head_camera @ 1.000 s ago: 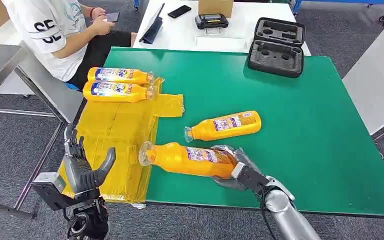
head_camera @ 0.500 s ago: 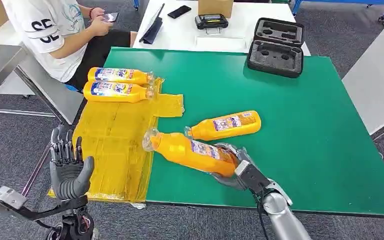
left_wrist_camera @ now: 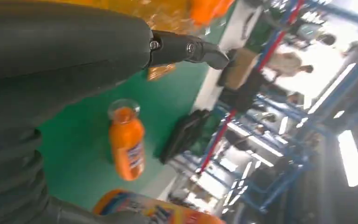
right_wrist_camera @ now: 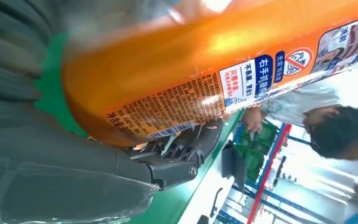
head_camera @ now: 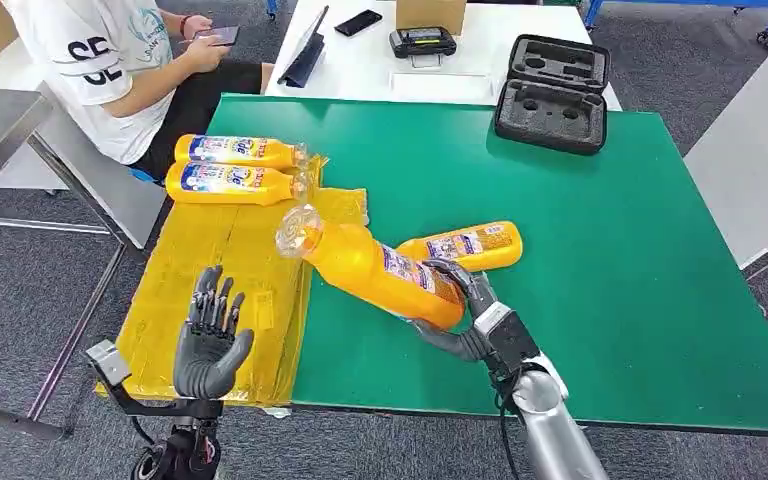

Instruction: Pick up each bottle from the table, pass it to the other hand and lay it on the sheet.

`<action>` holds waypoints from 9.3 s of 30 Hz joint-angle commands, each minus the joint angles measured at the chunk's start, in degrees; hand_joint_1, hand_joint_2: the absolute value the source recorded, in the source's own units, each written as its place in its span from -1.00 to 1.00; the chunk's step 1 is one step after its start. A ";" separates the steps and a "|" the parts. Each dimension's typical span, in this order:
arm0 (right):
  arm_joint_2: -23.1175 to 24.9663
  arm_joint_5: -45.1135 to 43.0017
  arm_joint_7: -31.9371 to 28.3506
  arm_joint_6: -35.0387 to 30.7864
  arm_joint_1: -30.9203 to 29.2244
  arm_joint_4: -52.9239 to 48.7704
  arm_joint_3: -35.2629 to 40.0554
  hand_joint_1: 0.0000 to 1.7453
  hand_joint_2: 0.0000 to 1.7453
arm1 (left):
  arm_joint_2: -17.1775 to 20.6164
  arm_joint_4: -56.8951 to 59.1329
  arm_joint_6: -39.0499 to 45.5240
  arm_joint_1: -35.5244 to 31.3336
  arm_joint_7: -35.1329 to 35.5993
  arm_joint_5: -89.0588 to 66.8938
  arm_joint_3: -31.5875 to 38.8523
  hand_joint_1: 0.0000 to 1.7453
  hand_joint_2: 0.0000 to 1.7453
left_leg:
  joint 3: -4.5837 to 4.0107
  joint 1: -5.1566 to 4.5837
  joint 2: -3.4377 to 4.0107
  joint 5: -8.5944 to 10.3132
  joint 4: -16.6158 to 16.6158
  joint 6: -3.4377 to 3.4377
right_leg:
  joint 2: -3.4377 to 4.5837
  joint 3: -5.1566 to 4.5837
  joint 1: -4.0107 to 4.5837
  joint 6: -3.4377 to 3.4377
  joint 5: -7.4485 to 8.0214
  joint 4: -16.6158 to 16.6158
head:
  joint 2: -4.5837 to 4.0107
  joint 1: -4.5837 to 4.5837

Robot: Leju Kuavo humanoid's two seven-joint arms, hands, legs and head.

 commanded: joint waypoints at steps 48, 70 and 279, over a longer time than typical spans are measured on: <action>5.73 1.65 -2.06 -0.74 -7.14 22.93 10.93 0.98 1.00 | -0.69 13.61 5.70 -9.30 1.33 -0.44 -15.98 -1.00 1.00 | 0.22 0.00 -0.03 -0.03 -0.08 -0.04 | -0.03 0.23 0.01 -0.05 -0.06 -0.05 | 0.00 -0.04; 5.05 2.22 -2.96 -0.35 -8.60 26.20 12.15 1.00 1.00 | 0.30 13.40 5.27 -9.78 0.20 5.12 -13.50 -1.00 1.00 | 0.40 0.04 0.03 -0.12 -0.06 -0.09 | 0.03 0.39 0.05 -0.10 -0.12 -0.05 | 0.00 -0.02; 1.71 -7.85 0.59 2.14 1.98 3.19 -0.13 -1.00 1.00 | 24.85 49.27 -2.80 -55.97 7.95 -62.24 -42.84 -1.00 -1.00 | 0.42 0.17 -0.15 0.05 0.06 -0.24 | -0.14 0.46 0.18 -0.11 -0.12 0.08 | 0.00 0.02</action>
